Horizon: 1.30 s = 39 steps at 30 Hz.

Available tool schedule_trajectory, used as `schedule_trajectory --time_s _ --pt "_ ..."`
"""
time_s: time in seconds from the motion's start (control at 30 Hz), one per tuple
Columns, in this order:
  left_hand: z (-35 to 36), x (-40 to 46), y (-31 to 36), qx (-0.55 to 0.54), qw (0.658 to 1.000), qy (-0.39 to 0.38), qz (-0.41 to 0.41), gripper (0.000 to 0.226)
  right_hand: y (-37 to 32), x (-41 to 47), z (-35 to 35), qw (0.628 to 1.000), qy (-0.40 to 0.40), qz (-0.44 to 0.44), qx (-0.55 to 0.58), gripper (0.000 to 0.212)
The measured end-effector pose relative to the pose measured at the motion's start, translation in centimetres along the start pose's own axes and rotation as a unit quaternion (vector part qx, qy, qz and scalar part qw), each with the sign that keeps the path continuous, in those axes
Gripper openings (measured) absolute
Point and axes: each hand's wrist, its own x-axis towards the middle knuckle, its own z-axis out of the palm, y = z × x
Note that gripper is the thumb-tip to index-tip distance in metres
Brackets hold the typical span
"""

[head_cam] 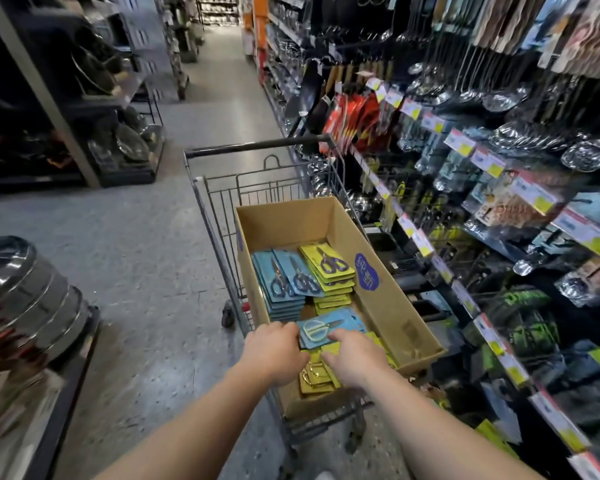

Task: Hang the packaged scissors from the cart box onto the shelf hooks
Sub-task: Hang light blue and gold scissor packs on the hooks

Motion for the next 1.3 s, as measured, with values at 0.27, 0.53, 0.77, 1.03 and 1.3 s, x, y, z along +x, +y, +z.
schedule_trajectory --time_s 0.27,0.53,0.77,1.03,1.3 --pt "-0.7 8.6 2.8 0.029 0.998 -0.046 -0.006 0.049 3.4 7.1 -3.3 0.999 -0.018 0.023 0.015 0.046" --pt "0.5 14.7 3.0 0.014 0.995 -0.094 -0.014 0.057 6.4 10.9 -4.0 0.996 -0.047 0.057 0.044 0.047" --pt "3.3 19.9 1.7 0.005 0.991 -0.133 -0.008 0.055 7.9 13.9 -1.8 0.987 -0.071 0.123 0.072 0.046" --pt "7.2 26.1 0.0 0.094 0.967 -0.229 0.059 0.054 7.9 17.7 2.9 0.965 -0.102 0.217 0.109 0.042" --pt "11.2 30.6 -0.2 0.026 0.958 -0.282 0.041 0.062 7.5 19.6 7.2 0.935 -0.122 0.290 0.164 0.043"
